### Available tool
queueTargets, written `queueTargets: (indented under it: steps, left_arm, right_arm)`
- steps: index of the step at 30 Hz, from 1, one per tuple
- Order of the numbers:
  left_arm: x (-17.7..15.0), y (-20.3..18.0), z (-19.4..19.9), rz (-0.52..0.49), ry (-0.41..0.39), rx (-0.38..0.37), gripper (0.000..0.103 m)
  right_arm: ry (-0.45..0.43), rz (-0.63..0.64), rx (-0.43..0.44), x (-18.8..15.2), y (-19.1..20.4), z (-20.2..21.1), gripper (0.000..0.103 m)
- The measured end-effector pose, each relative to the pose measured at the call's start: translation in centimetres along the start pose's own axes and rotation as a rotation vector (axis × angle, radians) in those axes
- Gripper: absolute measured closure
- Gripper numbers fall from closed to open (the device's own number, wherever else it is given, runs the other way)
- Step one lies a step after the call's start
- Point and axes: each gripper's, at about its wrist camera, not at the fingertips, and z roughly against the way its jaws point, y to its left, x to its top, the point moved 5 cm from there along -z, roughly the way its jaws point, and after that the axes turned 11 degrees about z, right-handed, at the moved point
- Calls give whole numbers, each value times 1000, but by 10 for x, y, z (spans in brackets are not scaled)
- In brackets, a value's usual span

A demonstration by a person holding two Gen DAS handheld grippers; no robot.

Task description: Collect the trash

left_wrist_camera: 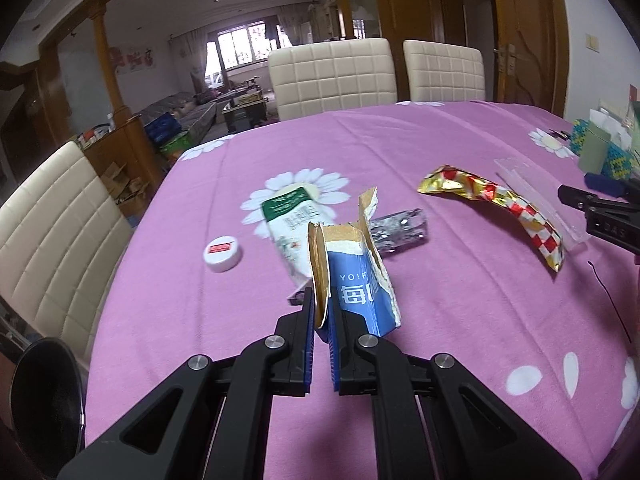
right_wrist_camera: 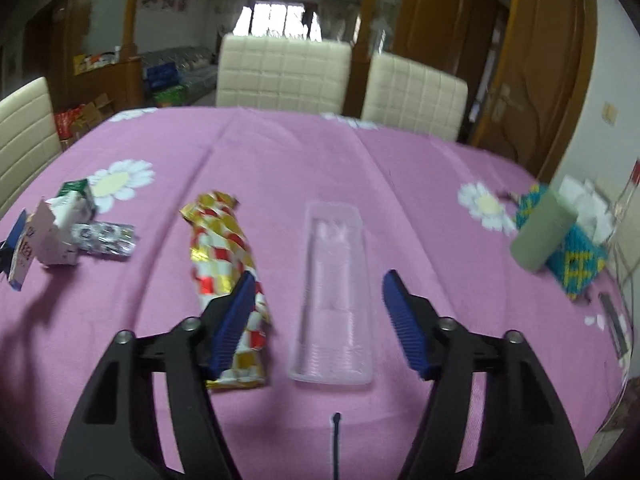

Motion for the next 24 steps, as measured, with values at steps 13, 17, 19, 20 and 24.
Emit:
queueTargets:
  steps: [13,17,19,20,24]
  left_arm:
    - [-4,7,-1,-6,10,11,96]
    - [-4,10,0,-2,6,19,96]
    - [-5,11,1,-4,2,24,96]
    - [-5,12,2,-4,-1,25,96]
    - [-4,16,6,-1,-15,35,96]
  right_arm:
    - [143,-53,97,-22,12,-41,72]
    - [108,-45,103,-19,17,-29,80]
    - [73,-24,99,-14,23,-18,80]
    - [60,-18,104,-11,25,-13,80]
    - [9,29,143,1,44,7,80]
